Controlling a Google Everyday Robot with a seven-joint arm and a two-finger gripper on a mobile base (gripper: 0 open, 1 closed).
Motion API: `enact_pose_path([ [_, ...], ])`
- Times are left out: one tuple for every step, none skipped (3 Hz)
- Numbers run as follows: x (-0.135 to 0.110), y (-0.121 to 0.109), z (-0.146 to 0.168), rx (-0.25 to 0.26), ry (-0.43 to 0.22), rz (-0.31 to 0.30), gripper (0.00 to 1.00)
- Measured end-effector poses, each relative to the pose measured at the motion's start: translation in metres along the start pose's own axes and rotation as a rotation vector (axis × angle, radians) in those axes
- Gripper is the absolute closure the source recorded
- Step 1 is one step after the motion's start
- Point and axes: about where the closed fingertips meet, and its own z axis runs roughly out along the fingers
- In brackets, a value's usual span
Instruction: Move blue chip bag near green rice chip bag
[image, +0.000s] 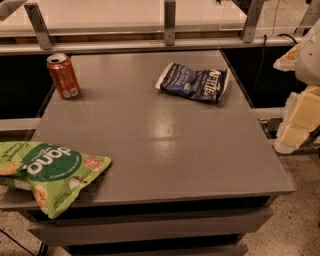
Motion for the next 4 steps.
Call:
enact_pose_path([
  [0.000,0.000,0.000,0.000,0.000,0.000,0.00],
  [0.000,-0.011,0.001,0.027,-0.006,0.008,0.00],
  [0.007,-0.054,0.019,0.073,-0.010,0.032,0.00],
  [0.013,-0.108,0.044,0.109,-0.044,0.057,0.00],
])
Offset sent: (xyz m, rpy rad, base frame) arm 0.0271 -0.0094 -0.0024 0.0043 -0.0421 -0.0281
